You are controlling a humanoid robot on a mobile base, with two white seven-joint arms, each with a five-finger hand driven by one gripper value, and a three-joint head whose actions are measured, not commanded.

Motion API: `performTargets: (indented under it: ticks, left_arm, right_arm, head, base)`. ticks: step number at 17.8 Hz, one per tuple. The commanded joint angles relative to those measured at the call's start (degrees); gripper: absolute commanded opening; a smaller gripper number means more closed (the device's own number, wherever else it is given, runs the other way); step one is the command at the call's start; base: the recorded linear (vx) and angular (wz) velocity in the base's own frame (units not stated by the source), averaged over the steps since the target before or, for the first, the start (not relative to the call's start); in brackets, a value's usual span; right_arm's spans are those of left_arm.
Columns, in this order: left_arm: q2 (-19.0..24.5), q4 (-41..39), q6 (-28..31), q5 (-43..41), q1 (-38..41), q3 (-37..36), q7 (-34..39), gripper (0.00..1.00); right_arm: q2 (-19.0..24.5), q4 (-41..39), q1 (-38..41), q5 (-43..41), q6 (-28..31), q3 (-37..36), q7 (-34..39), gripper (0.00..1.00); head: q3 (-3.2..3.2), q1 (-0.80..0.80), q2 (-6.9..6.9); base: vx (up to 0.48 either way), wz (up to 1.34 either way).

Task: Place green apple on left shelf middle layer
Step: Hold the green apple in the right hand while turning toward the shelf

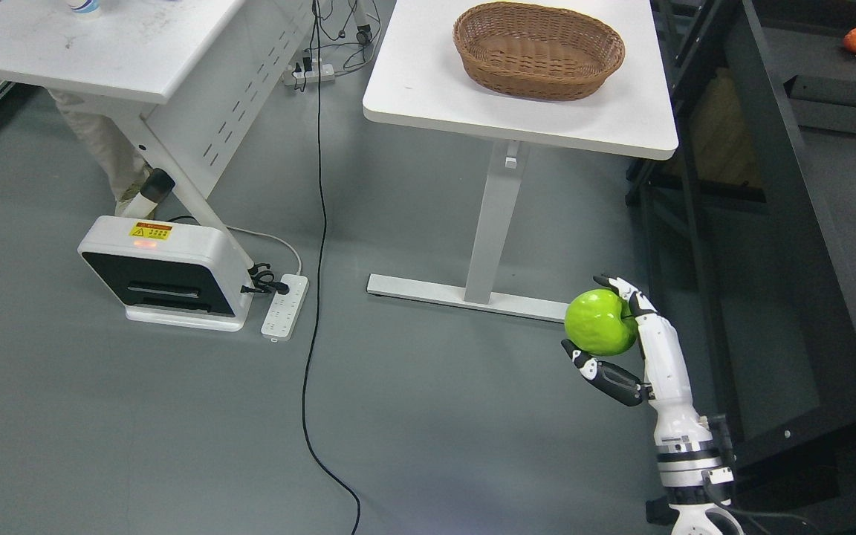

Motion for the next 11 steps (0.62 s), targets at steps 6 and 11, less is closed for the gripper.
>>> performTargets:
  ticks: [6,11]
  left_arm:
    - [1.00,0.00,-0.04,0.00,0.00,0.03,0.01,1.00]
    - [1.00,0.00,-0.04,0.00,0.00,0.03,0.01,1.00]
  right_arm:
    - [0.08,0.13,0.12,-0.06,0.02,0.14,-0.13,0.00]
    - [0.17,0.13,0.29,-0.06,0.02,0.05,-0.13,0.00]
  head:
    - [0.00,0.00,0.00]
    - [0.00,0.00,0.00]
  base:
    - [-0.148,0.07]
    - [-0.172,-0.02]
